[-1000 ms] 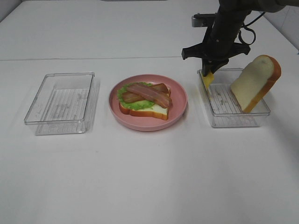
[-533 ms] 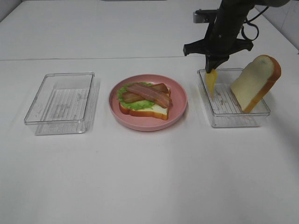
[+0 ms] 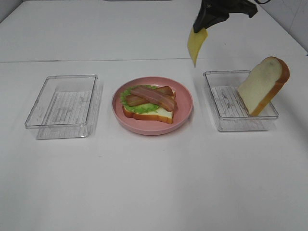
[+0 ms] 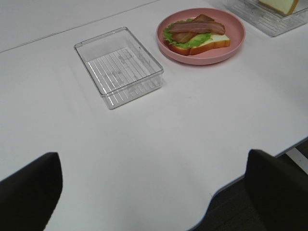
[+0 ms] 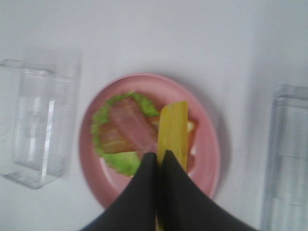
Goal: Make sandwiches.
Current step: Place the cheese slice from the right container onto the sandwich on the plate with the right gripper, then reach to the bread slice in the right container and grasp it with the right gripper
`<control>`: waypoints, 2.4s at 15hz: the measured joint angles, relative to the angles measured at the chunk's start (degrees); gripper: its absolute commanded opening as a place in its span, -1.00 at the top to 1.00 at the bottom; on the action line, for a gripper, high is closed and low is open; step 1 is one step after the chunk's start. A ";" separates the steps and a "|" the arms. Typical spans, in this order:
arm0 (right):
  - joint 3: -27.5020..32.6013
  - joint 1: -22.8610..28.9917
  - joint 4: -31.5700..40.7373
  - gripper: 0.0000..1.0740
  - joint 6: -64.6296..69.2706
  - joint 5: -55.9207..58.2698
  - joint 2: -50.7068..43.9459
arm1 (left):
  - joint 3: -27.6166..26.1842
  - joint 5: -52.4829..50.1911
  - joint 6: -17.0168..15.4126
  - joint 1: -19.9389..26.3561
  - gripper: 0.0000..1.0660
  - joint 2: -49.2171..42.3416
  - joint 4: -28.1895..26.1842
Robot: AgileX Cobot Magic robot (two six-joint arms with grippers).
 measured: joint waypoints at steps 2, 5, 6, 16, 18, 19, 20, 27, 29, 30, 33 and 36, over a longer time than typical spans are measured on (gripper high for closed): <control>0.00 1.09 9.45 1.00 -4.41 0.11 1.03 | 0.00 0.00 0.00 0.00 -0.83 0.00 0.00; 0.00 4.07 14.84 1.00 -6.30 -0.34 4.07 | 0.00 0.00 0.00 0.00 -0.83 0.00 0.00; 0.00 5.50 15.36 1.00 -6.36 -0.69 5.61 | 0.00 0.00 0.00 0.00 -0.83 0.00 0.00; 0.00 8.02 13.35 1.00 -0.57 -7.45 15.30 | 0.00 0.00 0.00 0.00 -0.83 0.00 0.00; 0.00 8.02 8.42 0.95 3.04 -7.51 15.41 | 0.00 0.00 0.00 0.00 -0.83 0.00 0.00; 0.00 8.02 6.47 0.85 4.58 -7.51 15.41 | 0.00 0.00 0.00 0.00 -0.83 0.00 0.00; 0.00 8.02 4.41 0.69 5.96 -7.51 15.41 | 0.00 0.00 0.00 0.00 -0.83 0.00 0.00; 0.00 8.02 -0.46 -0.45 6.88 -4.70 15.41 | 0.00 0.00 0.00 0.00 -0.83 0.00 0.00; 0.00 8.02 -2.52 -0.45 6.88 -3.67 14.50 | 0.00 0.00 0.00 0.00 -0.83 0.00 0.00; 0.00 8.02 -4.30 -0.45 6.88 -2.92 13.12 | 0.00 0.00 0.00 0.00 -0.83 0.00 0.00; 0.00 6.82 -9.00 -0.45 6.88 -0.52 7.85 | 0.00 0.00 0.00 0.00 -0.83 0.00 0.00; 0.00 0.69 -10.71 -0.45 6.88 3.72 3.67 | 0.00 0.00 0.00 0.00 -0.83 0.00 0.00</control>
